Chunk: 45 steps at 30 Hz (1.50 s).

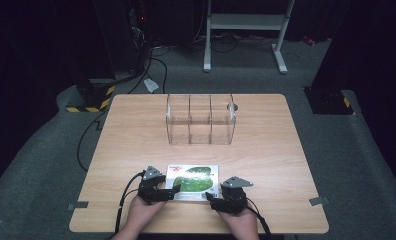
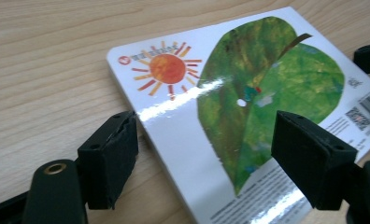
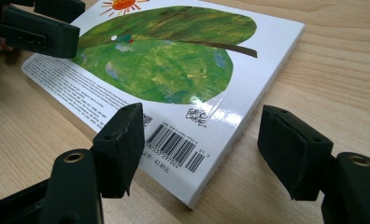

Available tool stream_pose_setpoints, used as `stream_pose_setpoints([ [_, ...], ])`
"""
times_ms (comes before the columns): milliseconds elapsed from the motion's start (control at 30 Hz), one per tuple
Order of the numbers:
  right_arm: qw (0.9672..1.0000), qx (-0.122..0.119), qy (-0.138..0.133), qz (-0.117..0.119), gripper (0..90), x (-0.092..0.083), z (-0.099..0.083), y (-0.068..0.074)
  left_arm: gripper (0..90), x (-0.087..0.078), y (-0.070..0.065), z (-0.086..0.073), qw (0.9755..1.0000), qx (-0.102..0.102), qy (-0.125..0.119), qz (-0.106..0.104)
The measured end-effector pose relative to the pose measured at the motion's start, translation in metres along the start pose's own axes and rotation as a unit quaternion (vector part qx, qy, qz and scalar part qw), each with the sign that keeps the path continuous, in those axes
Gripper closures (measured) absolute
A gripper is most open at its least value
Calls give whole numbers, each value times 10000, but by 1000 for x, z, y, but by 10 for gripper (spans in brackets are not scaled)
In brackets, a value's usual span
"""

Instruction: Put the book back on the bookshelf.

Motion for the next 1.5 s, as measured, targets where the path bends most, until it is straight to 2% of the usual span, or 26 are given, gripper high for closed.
stream_pose_setpoints([
  [67, 10000, 14, 2, 11, 313, 1, 0, 0, 230, 1, -2, 0, 10000, -28, -8, 9],
  [133, 9999, 98, 15, 65, 308, 2, 0, 2, 234, 2, -2, 2, 9999, -153, -56, 5],
  [233, 10000, 74, 10, 60, 304, 3, 0, 3, 239, 0, -3, 3, 9999, -140, -88, 10],
  [467, 10000, 76, -14, 50, 294, 3, -1, 4, 261, -6, -5, 11, 9993, -150, -353, 5],
  [533, 9999, 74, -37, 61, 294, 3, 0, 4, 277, -12, -7, 18, 9982, -95, -584, -66],
  [567, 10000, 64, -40, 59, 293, 3, 0, 4, 296, -14, -10, 21, 9973, -109, -689, -216],
  [600, 10000, 64, -40, 59, 293, 3, 0, 4, 367, -14, -10, 21, 9973, -109, -689, -216],
  [633, 10000, 13, -39, 53, 294, 4, -1, 4, 371, -17, -19, 25, 9956, -79, -836, -425],
  [700, 10000, 34, -22, 69, 294, 3, -1, 5, 383, -16, -24, 24, 9963, 134, -762, -376],
  [733, 10000, 34, -22, 69, 294, 3, -1, 5, 383, -16, -24, 24, 9963, 134, -762, -376],
  [767, 10000, 51, -20, 71, 294, 3, -1, 5, 380, -16, -16, 23, 9970, 308, -708, 1],
  [800, 10000, 49, -26, 71, 295, 3, -1, 5, 377, -16, -16, 23, 9970, 308, -708, 1],
  [833, 10000, 44, -22, 77, 295, 3, -1, 5, 364, -13, 0, 18, 9979, 114, -550, 312],
  [867, 10000, 30, -35, 78, 295, 3, -1, 5, 352, -10, 6, 13, 9985, -37, -387, 387],
  [933, 10000, 38, -30, 74, 295, 3, -1, 5, 338, -3, 10, 2, 9993, -121, -71, 344],
  [1033, 10000, 33, -30, 70, 294, 3, -1, 5, 346, -1, 6, 1, 9997, -91, -66, 219],
  [1067, 10000, 33, -30, 70, 294, 3, -1, 5, 346, 0, 3, 1, 9996, -183, -84, 195],
  [1133, 10000, -8, -39, 63, 284, 3, -1, 5, 339, 0, 3, 2, 9995, -62, -105, 297],
  [1200, 10000, -32, -52, 65, 279, 3, -1, 5, 345, -1, 1, 4, 9994, -142, -155, 292],
  [1267, 9999, -21, -62, 89, 266, 3, -1, 6, 359, -5, 0, 9, 9989, -188, -332, 269],
  [1367, 9999, 8, -95, 123, 264, 2, -1, 7, 372, -14, -3, 20, 9976, -176, -648, 144],
  [1467, 9998, -13, -161, 134, 263, 2, 0, 7, 377, -17, -5, 24, 9970, -158, -757, 99],
  [1500, 9997, -36, -166, 162, 241, 2, 0, 8, 377, -20, -7, 29, 9958, -148, -906, 44],
])
Point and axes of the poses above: each handheld gripper's, and its own axes: x roughly forward along the jaws, z roughly out of its top, y roughly to its left, the point moved 10 cm from there along x, roughly forward along the jaws, and after that the axes turned 9 degrees about -y, right-handed, at the moved point
